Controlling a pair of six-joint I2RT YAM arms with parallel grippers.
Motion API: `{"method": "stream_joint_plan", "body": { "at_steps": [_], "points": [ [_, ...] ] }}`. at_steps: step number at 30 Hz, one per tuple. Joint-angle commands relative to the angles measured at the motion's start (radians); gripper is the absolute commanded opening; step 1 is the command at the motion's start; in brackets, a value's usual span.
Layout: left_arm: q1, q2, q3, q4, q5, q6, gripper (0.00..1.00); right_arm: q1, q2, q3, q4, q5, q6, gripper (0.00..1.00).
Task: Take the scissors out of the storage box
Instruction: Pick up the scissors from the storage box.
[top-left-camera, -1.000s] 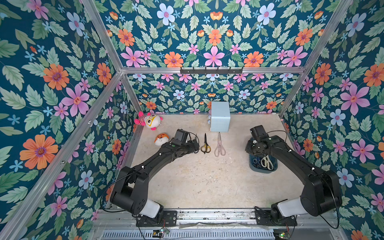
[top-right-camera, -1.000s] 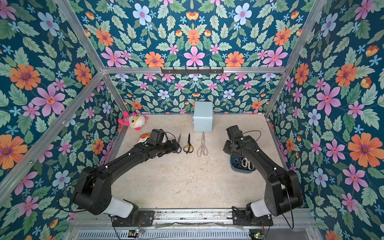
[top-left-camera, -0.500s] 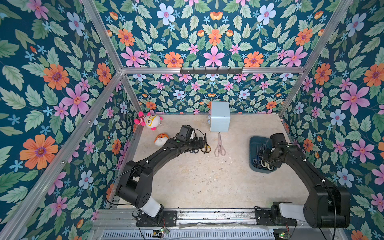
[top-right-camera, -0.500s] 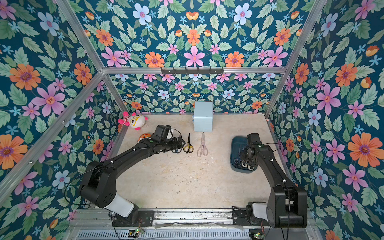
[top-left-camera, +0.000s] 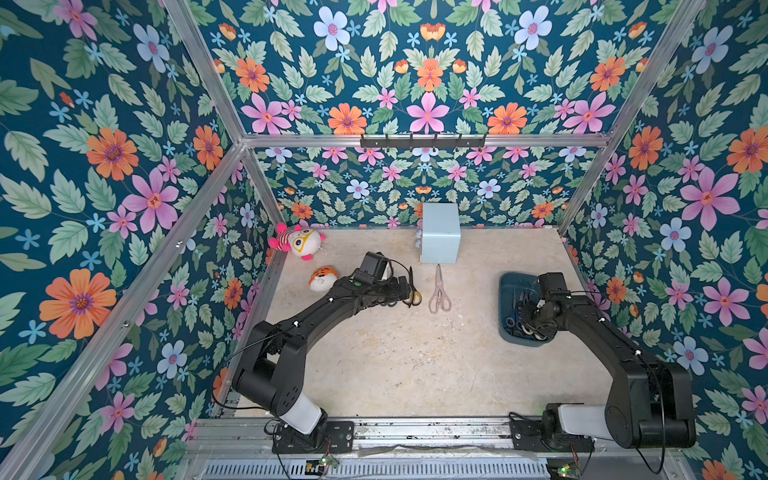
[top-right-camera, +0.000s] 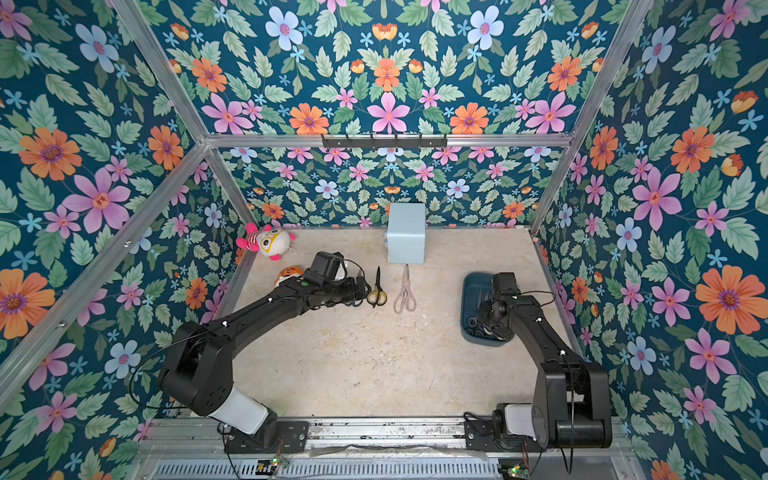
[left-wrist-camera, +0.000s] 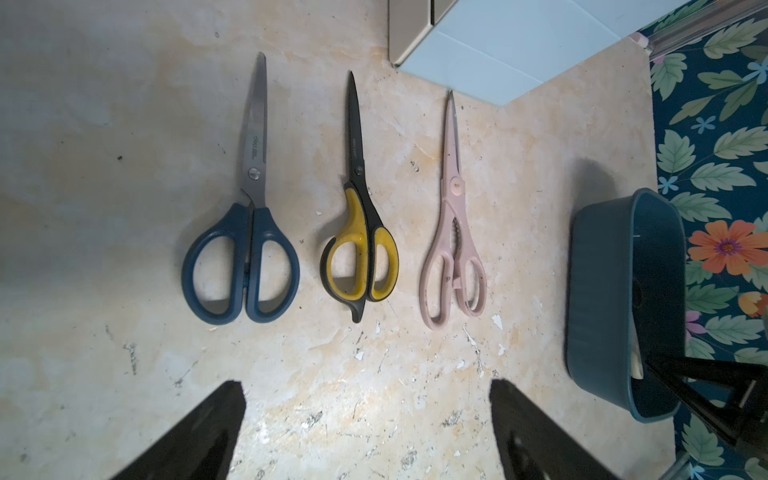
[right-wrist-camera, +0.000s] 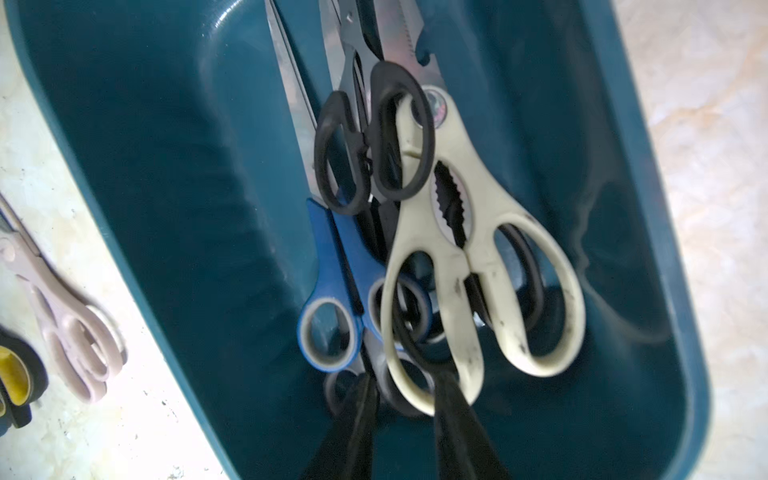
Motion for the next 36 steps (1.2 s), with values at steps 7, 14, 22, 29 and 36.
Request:
{"method": "stream_joint_plan", "body": {
  "at_steps": [7,14,22,29,36],
  "points": [
    [-0.002,-0.019,-0.02,-0.002,-0.03,0.001,0.96,-0.012,0.035,-0.018,0.069,-0.002,-0.014,0.29],
    [-0.002,-0.025,-0.026,-0.002,-0.034,-0.003,0.96,-0.015,0.048,-0.036,0.105,-0.024,-0.011,0.28],
    [-0.002,-0.032,-0.031,0.0,-0.042,-0.01,0.96,-0.02,0.061,-0.048,0.131,-0.025,-0.015,0.22],
    [-0.002,-0.047,-0.047,0.003,-0.05,-0.016,0.96,-0.023,0.063,-0.057,0.137,-0.027,-0.023,0.11],
    [-0.002,-0.052,-0.052,0.006,-0.053,-0.024,0.96,-0.024,0.034,-0.034,0.106,-0.019,-0.047,0.0]
  ]
}}
